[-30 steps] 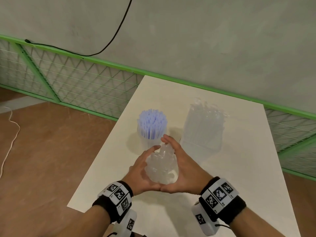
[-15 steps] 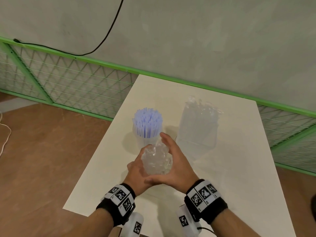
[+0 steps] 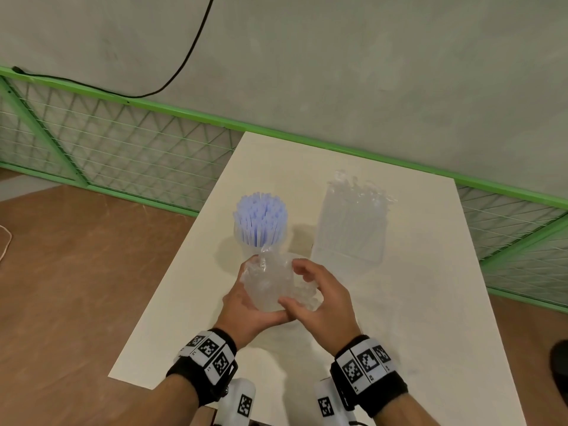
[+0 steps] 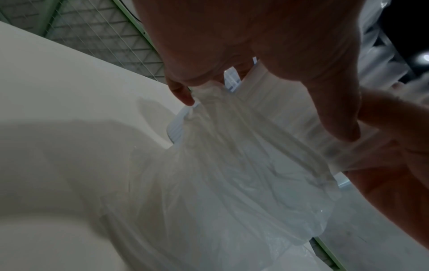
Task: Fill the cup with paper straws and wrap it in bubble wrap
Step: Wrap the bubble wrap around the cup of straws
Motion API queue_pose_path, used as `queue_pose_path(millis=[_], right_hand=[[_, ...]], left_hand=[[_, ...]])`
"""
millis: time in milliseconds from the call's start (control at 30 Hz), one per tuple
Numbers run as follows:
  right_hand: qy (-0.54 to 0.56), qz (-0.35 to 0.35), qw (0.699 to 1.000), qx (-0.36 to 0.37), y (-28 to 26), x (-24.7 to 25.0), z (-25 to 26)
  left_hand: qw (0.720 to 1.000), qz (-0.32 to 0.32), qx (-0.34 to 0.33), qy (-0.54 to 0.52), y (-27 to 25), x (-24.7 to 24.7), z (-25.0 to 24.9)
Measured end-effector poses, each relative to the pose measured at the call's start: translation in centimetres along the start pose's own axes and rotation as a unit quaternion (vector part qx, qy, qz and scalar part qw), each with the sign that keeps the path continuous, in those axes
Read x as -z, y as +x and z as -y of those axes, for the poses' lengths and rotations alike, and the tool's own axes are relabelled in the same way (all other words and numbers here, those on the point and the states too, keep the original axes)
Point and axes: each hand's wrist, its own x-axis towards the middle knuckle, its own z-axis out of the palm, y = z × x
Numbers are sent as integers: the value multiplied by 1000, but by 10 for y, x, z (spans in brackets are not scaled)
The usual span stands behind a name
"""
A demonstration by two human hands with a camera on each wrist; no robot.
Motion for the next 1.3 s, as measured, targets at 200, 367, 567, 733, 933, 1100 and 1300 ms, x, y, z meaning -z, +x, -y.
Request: queue_pose_path(millis=[200,367,567,733,933,1100,1300], right_hand=[[-13,-28,999,-11,-3,-2,-3],[-37,-33,999,0,-1,-1,-6],[-73,-54,995,31,3,-2,-10],[-90,-35,995,24,8,2,-9],[-60,-87,994,-14,13,17,-2],[-76,-67,995,-7,13,8,-5],[-51,-68,996,-27,21,19,8]], left_hand=[[1000,-16,6,-3,-3,1,-3],[999,-31,-2,-6,-3,-1,-5],[999,-47,-2,1,-3,0,-1],[998,-59,-4,9,-2,-2,0],[998,-70,6,6,2,-3,1],[997,-73,12,-7,2,-6,0],[996,-84,27,-3,6,-6,4]])
